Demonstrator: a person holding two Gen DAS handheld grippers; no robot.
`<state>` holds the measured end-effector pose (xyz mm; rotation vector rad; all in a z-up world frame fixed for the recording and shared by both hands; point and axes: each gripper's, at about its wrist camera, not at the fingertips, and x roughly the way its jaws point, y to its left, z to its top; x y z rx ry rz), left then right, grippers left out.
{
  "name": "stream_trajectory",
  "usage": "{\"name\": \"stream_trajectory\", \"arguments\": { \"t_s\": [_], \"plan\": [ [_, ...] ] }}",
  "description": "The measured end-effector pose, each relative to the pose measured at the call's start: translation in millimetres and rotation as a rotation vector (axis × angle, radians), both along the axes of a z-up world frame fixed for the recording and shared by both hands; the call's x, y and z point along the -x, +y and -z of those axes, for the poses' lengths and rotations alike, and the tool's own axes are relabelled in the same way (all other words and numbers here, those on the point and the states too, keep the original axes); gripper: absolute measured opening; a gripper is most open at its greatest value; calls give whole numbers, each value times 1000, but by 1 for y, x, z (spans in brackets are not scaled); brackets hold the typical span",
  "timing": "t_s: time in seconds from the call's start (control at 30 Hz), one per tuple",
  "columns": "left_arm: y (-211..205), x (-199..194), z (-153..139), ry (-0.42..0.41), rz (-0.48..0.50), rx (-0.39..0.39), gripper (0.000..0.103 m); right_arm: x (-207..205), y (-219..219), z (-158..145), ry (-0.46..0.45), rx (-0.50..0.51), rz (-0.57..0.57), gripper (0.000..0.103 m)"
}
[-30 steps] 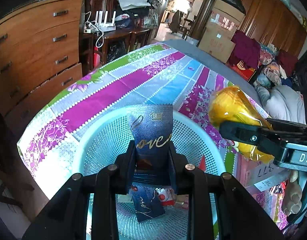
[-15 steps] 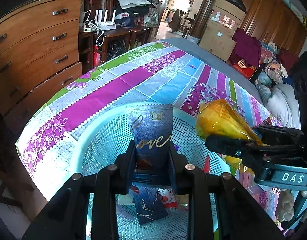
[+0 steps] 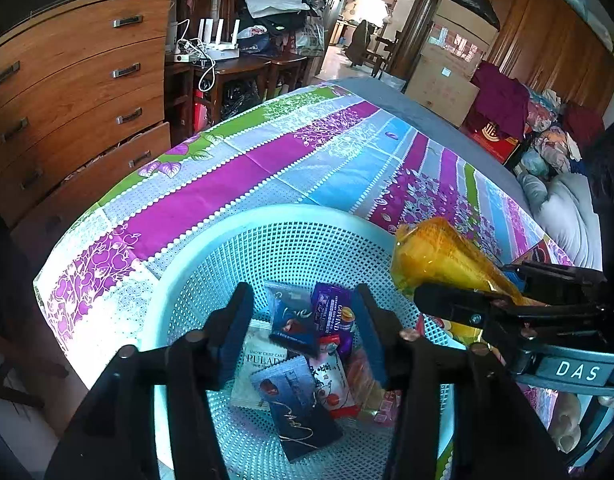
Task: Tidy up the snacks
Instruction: 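Open the left gripper over the basket while the right gripper releases the yellow bread packet, then move both grippers back toward the snack pile on the bed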
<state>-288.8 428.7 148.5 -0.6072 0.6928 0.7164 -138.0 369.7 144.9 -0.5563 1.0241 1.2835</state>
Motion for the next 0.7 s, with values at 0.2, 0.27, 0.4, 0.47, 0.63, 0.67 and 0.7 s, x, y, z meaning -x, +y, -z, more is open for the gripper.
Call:
{"name": "stream_trajectory", "arguments": {
  "t_s": [0.2,0.27,0.4,0.47,0.63,0.67,0.7],
  "plan": [
    [2,1,1,1,-15,2,67,-1,-2,-2,-15,-16,3,63],
    [4,2,1,-3,-23,4,72,-1,-2,-3,-18,-18,2,66],
    [4,3,1,-1,-25,4,72,-2,-3,-1,-17,-20,6,67],
    [4,3,2,-1,-25,5,72,-2,-3,-1,-17,-21,7,67],
    [4,3,2,-2,-23,7,72,-2,-3,-1,-18,-21,6,67],
    [4,3,2,-2,-23,8,72,-2,-3,-1,-17,-21,7,67],
    [4,3,1,-3,-22,9,72,-2,-3,-1,-18,-21,8,67]
  ]
}}
